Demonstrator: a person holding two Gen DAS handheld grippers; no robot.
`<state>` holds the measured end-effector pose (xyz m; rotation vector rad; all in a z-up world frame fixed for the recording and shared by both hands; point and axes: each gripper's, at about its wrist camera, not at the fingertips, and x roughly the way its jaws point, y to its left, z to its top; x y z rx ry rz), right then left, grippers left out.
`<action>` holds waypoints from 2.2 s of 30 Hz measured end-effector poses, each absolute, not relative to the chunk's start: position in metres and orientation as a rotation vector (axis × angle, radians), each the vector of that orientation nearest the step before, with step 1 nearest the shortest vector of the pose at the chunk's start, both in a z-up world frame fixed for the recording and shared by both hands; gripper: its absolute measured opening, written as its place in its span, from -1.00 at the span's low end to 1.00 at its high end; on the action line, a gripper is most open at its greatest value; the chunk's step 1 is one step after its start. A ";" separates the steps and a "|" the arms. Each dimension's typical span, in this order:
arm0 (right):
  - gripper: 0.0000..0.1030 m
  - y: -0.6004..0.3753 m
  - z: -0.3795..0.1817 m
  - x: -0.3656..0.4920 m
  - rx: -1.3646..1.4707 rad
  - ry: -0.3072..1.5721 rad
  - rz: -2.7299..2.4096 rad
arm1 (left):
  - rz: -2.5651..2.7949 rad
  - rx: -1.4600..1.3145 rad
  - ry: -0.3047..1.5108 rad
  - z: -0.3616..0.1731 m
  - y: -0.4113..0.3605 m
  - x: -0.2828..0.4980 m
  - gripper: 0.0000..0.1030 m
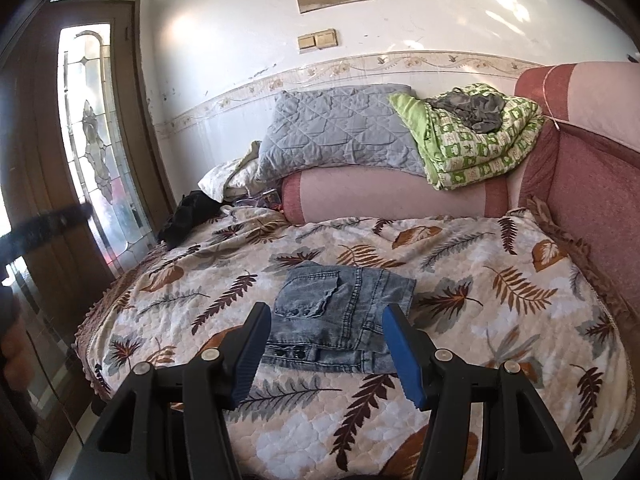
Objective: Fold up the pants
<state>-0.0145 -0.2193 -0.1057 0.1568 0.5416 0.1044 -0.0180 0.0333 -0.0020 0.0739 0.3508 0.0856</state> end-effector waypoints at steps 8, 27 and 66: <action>0.20 -0.199 -0.106 -0.011 0.126 0.554 0.144 | 0.053 0.086 0.410 -0.016 0.035 -0.007 1.00; 0.24 -0.173 -0.100 0.015 0.085 0.578 0.146 | 0.085 0.076 0.488 -0.042 0.042 0.007 1.00; 0.25 -0.162 -0.106 0.034 0.076 0.628 0.132 | 0.057 0.071 0.543 -0.062 0.041 0.021 1.00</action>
